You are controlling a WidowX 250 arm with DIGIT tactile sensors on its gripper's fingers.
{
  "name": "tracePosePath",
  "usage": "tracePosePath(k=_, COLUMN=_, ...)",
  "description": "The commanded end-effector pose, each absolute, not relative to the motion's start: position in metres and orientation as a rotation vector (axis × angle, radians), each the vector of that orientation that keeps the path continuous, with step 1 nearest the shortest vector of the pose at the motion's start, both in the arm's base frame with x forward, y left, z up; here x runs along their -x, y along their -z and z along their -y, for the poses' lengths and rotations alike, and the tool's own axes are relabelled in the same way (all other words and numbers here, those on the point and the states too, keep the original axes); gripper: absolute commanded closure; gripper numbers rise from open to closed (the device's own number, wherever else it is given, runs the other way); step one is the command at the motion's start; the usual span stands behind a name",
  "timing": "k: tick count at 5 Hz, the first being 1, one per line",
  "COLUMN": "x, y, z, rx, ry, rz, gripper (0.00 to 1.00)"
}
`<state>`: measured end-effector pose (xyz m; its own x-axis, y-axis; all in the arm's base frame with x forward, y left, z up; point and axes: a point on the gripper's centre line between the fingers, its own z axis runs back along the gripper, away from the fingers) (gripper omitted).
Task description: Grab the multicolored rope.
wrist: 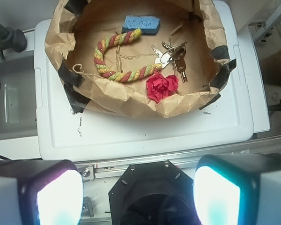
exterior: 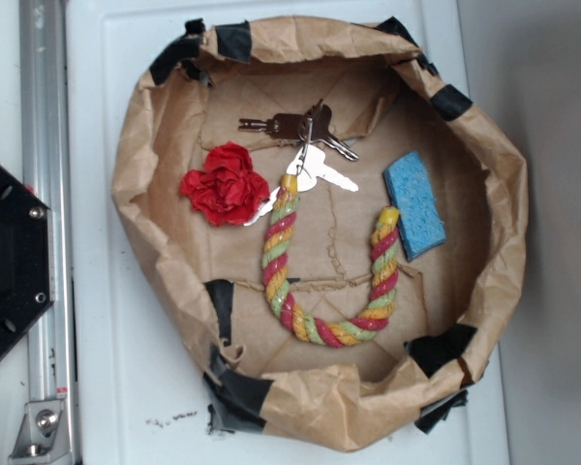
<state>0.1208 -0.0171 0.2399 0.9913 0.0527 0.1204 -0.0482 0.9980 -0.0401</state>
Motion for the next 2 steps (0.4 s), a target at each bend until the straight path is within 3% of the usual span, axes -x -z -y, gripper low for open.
tracePosePath(k=1, x=-0.218, y=-0.173, z=0.018, rx=0.052, ry=-0.256, rz=0.128, gripper=0.0)
tracePosePath(k=2, x=-0.268, y=-0.133, z=0.016, rx=0.023, ry=-0.227, rz=0.122, gripper=0.0)
